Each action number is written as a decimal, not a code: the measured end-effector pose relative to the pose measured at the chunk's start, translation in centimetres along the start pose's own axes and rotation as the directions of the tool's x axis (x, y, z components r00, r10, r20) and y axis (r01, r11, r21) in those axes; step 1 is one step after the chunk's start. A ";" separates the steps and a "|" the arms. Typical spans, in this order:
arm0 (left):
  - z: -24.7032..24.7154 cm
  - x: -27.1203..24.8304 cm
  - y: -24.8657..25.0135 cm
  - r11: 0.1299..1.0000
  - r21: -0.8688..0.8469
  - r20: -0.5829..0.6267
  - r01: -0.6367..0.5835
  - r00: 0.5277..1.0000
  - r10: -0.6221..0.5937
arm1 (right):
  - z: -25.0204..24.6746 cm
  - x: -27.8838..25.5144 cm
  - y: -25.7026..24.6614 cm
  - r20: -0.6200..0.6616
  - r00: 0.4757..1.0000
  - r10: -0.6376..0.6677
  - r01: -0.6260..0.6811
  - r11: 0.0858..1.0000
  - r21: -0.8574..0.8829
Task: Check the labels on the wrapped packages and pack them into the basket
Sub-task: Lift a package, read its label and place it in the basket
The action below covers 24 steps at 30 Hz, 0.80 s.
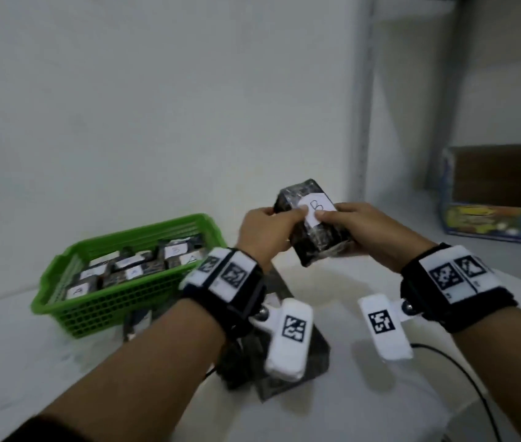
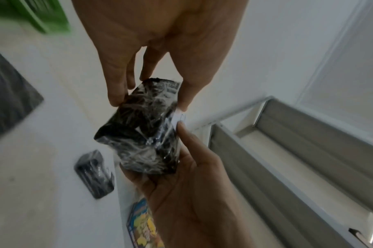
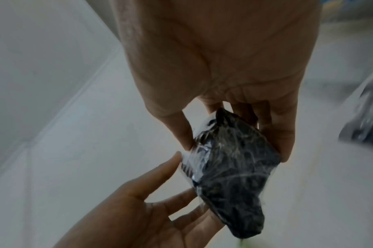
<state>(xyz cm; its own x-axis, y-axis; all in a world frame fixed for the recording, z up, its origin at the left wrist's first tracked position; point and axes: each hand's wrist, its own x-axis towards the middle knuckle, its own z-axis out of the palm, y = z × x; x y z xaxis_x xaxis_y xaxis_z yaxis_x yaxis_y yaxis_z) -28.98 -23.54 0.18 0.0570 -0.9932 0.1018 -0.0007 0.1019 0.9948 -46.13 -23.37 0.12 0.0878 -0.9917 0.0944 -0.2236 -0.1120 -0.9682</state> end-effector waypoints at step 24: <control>24.0 13.0 -7.5 0.520 0.813 0.351 -0.262 0.933 -0.078 | -18.9 10.6 11.6 -0.225 0.877 0.426 -0.451 0.889 -0.076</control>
<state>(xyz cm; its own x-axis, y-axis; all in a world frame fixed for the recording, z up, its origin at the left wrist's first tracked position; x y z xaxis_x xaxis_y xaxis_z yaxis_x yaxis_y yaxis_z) -52.17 -38.55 -5.89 -0.2972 -0.9546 0.0195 -0.8266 0.2674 0.4952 -66.12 -36.35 -5.79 -0.2365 -0.9312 -0.2772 -0.3120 0.3430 -0.8860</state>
